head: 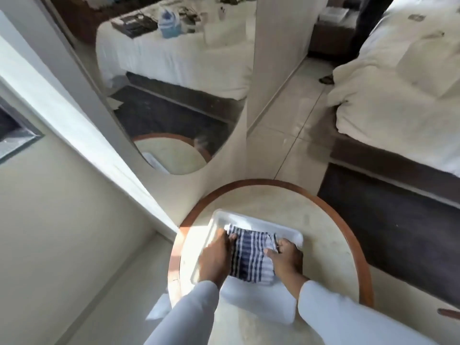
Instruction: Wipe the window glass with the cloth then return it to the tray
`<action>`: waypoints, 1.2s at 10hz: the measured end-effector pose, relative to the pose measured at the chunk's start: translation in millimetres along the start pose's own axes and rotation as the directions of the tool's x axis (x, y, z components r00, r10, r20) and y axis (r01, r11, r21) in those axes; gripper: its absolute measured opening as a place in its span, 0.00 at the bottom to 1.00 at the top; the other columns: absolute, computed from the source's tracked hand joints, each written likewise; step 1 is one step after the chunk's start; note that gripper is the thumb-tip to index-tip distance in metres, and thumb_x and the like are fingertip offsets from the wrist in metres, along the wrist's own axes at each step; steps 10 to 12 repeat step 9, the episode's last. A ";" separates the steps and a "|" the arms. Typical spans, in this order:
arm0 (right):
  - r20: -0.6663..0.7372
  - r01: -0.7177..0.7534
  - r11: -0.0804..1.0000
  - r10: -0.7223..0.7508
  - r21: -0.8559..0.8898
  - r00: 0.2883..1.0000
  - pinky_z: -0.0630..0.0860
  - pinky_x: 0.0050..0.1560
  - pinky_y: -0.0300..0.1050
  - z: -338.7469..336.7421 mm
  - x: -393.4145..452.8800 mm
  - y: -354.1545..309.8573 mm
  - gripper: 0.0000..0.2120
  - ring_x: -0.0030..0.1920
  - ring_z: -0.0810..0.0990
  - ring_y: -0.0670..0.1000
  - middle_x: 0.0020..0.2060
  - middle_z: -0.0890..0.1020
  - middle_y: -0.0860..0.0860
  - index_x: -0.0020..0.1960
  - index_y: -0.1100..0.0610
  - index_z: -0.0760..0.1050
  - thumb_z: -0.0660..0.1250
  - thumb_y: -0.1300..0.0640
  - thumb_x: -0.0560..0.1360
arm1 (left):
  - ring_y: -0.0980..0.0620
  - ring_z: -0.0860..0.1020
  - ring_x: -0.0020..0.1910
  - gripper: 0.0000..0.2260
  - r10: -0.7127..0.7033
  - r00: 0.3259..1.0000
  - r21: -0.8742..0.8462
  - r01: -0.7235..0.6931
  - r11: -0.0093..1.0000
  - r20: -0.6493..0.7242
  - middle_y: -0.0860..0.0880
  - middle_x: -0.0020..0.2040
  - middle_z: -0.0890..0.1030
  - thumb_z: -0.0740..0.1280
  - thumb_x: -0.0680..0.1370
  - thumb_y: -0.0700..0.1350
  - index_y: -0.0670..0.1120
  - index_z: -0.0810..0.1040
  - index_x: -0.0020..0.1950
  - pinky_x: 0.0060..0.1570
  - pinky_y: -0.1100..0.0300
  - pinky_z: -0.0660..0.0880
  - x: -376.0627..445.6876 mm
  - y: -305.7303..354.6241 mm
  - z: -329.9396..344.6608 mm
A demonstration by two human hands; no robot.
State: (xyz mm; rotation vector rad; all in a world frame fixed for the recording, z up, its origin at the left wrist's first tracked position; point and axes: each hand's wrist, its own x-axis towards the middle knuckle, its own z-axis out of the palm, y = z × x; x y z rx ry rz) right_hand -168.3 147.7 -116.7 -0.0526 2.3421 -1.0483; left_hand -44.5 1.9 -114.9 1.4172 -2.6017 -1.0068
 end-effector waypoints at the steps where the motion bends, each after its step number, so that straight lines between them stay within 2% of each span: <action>1: -0.003 -0.016 0.998 0.015 -0.066 1.000 0.78 0.60 0.47 14.4 3.3 12.7 0.19 0.63 0.86 0.62 0.61 0.88 0.58 0.65 0.61 0.83 0.80 0.56 0.77 | 0.39 0.87 0.48 0.18 -0.006 0.999 0.074 0.003 0.997 0.040 0.43 0.50 0.88 0.53 0.89 0.63 0.53 0.68 0.70 0.50 0.45 0.83 1.5 -11.2 18.1; 2: -0.009 0.005 0.992 -0.006 -0.122 1.000 0.79 0.63 0.51 22.7 2.7 14.5 0.21 0.65 0.84 0.63 0.65 0.87 0.59 0.69 0.59 0.81 0.78 0.55 0.78 | 0.37 0.88 0.50 0.18 -0.022 0.998 0.097 0.016 0.995 0.057 0.40 0.52 0.88 0.55 0.90 0.59 0.47 0.71 0.71 0.53 0.40 0.85 2.4 -19.5 27.0; 3: -0.021 0.026 0.985 -0.030 -0.170 0.999 0.79 0.66 0.52 28.4 2.8 13.5 0.22 0.67 0.83 0.63 0.66 0.86 0.59 0.71 0.60 0.79 0.76 0.58 0.79 | 0.37 0.88 0.49 0.12 0.008 0.999 0.152 -0.015 0.988 0.049 0.41 0.51 0.88 0.56 0.91 0.53 0.47 0.71 0.68 0.52 0.39 0.85 6.4 -22.1 29.2; 4: -0.034 0.060 0.964 -0.071 -0.258 0.997 0.79 0.69 0.55 30.7 2.6 14.7 0.20 0.69 0.81 0.64 0.68 0.83 0.60 0.72 0.60 0.76 0.74 0.57 0.82 | 0.39 0.89 0.48 0.11 0.082 0.994 0.320 -0.101 0.942 0.073 0.41 0.52 0.88 0.55 0.91 0.45 0.45 0.68 0.72 0.50 0.41 0.87 13.0 -25.0 34.4; 5: -0.004 0.127 0.893 -0.143 -0.432 0.990 0.77 0.69 0.57 27.0 0.7 15.7 0.23 0.70 0.79 0.64 0.70 0.79 0.60 0.73 0.60 0.72 0.72 0.51 0.83 | 0.39 0.89 0.49 0.17 0.095 0.992 0.383 -0.118 0.916 0.080 0.43 0.53 0.88 0.59 0.91 0.52 0.44 0.67 0.77 0.50 0.43 0.87 11.6 -22.5 26.7; 6: 0.014 0.236 0.703 -0.306 -0.671 0.952 0.73 0.74 0.55 20.6 -9.1 12.6 0.31 0.74 0.74 0.61 0.76 0.72 0.57 0.81 0.58 0.64 0.66 0.43 0.85 | 0.39 0.88 0.53 0.25 0.145 0.989 0.350 -0.140 0.926 0.011 0.45 0.58 0.87 0.60 0.88 0.64 0.48 0.66 0.78 0.50 0.44 0.85 5.8 -19.2 10.4; 7: 0.108 0.408 0.547 -0.497 -0.731 0.861 0.68 0.80 0.55 12.5 -30.0 -2.5 0.32 0.86 0.60 0.57 0.88 0.59 0.53 0.89 0.51 0.54 0.57 0.43 0.88 | 0.42 0.82 0.62 0.23 0.277 0.958 0.412 -0.222 0.884 -0.078 0.48 0.66 0.83 0.60 0.87 0.65 0.51 0.69 0.75 0.53 0.44 0.83 -5.8 -7.8 -14.1; 8: 0.144 0.588 0.400 -0.730 -0.703 0.668 0.69 0.81 0.60 7.9 -56.5 -43.7 0.30 0.88 0.60 0.58 0.89 0.59 0.54 0.88 0.52 0.59 0.56 0.48 0.87 | 0.42 0.77 0.75 0.27 0.388 0.892 0.467 -0.247 0.849 -0.233 0.49 0.77 0.79 0.61 0.87 0.64 0.51 0.72 0.81 0.65 0.44 0.78 -18.2 11.5 -53.8; 9: 0.138 0.690 0.269 -0.870 -0.672 0.473 0.67 0.83 0.59 -1.3 -92.0 -103.4 0.34 0.88 0.60 0.59 0.88 0.59 0.55 0.88 0.53 0.58 0.61 0.52 0.84 | 0.41 0.71 0.79 0.27 0.375 0.787 0.341 -0.223 0.913 -0.489 0.47 0.80 0.75 0.62 0.86 0.63 0.51 0.71 0.82 0.74 0.42 0.70 -43.1 30.1 -103.0; 12: 0.138 0.690 0.269 -0.870 -0.672 0.473 0.67 0.83 0.59 -1.3 -92.0 -103.4 0.34 0.88 0.60 0.59 0.88 0.59 0.55 0.88 0.53 0.58 0.61 0.52 0.84 | 0.41 0.71 0.79 0.27 0.375 0.787 0.341 -0.223 0.913 -0.489 0.47 0.80 0.75 0.62 0.86 0.63 0.51 0.71 0.82 0.74 0.42 0.70 -43.1 30.1 -103.0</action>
